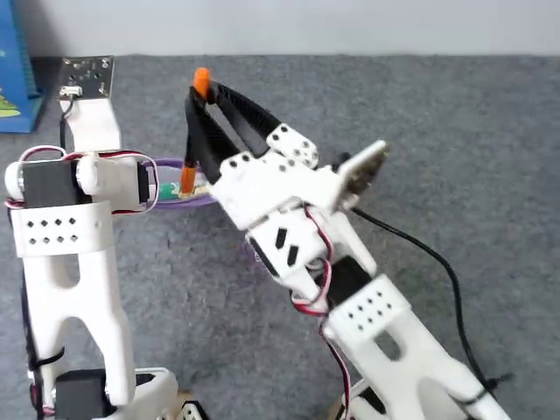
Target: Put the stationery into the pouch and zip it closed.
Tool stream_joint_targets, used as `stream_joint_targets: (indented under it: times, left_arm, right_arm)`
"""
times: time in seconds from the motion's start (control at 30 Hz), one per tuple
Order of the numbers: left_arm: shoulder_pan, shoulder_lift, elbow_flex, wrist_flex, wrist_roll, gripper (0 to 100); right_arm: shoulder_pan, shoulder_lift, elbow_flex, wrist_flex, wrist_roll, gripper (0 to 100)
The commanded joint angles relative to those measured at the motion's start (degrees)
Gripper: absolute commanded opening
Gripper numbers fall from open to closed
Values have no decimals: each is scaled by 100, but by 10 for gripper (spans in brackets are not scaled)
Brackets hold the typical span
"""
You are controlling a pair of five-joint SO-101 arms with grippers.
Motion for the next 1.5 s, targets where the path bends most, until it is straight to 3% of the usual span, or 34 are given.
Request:
stream_joint_targets:
  times: [0.0, 0.13, 0.4, 0.67, 0.87, 1.1, 1.47]
  left_arm:
    - [0, 97, 57, 114, 53, 10]
    - [0, 97, 84, 114, 53, 10]
    - [0, 97, 127, 114, 53, 10]
    - [-141, 97, 207, 105, 44, 10]
    - [-123, 97, 215, 105, 44, 10]
    - [-141, 97, 215, 114, 44, 10]
    - [-132, 97, 277, 114, 44, 10]
  right_arm:
    - [110, 312, 114, -356, -26, 8]
    - [48, 382, 404, -251, -9, 21]
    - [-347, -655, 422, 1455, 220, 303]
    - [-233, -2659, 413, 4576, 193, 251]
    - [13, -2642, 457, 6220, 193, 213]
    - [92, -1059, 422, 6308, 176, 182]
    - [312, 347, 422, 5112, 193, 179]
